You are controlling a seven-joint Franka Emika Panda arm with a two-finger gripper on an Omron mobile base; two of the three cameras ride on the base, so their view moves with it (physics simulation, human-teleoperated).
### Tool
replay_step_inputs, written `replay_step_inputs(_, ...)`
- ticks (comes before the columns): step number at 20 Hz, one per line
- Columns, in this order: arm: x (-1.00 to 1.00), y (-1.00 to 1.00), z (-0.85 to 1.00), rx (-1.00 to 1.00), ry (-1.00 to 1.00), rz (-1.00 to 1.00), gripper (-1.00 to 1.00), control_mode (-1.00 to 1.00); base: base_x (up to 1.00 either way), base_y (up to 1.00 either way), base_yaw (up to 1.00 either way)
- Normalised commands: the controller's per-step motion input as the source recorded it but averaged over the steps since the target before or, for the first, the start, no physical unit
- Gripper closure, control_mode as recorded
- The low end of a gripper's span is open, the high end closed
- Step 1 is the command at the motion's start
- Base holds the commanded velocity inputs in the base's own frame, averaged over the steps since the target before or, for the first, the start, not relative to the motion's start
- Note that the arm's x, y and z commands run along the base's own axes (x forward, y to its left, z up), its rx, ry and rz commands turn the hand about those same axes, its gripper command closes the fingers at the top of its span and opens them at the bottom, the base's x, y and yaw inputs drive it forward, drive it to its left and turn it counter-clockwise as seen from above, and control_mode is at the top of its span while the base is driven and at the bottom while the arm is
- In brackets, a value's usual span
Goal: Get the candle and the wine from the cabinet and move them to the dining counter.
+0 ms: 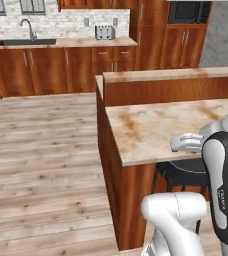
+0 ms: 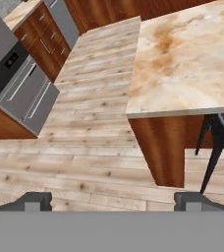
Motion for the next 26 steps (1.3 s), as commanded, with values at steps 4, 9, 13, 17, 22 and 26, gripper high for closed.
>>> replay_step_inputs(4, 0.00, 0.00, 0.00, 0.00, 0.00, 0.00, -1.00, 1.00, 0.37, 0.85, 0.03)
replay_step_inputs(9, 0.00, 0.00, 0.00, 0.00, 0.00, 0.00, -1.00, 1.00, 0.45, 0.85, 0.00)
replay_step_inputs(13, 0.00, 0.00, 0.00, 0.00, 0.00, 0.00, -1.00, 1.00, 0.52, 0.82, 0.00)
replay_step_inputs(17, 0.00, 0.00, 0.00, 0.00, 0.00, 0.00, -1.00, 1.00, 0.62, 0.73, 0.00)
replay_step_inputs(22, 0.00, 0.00, 0.00, 0.00, 0.00, 0.00, -1.00, 1.00, 0.73, 0.61, 0.00)
replay_step_inputs(26, 0.00, 0.00, 0.00, 0.00, 0.00, 0.00, -1.00, 1.00, 0.92, 0.22, 0.00)
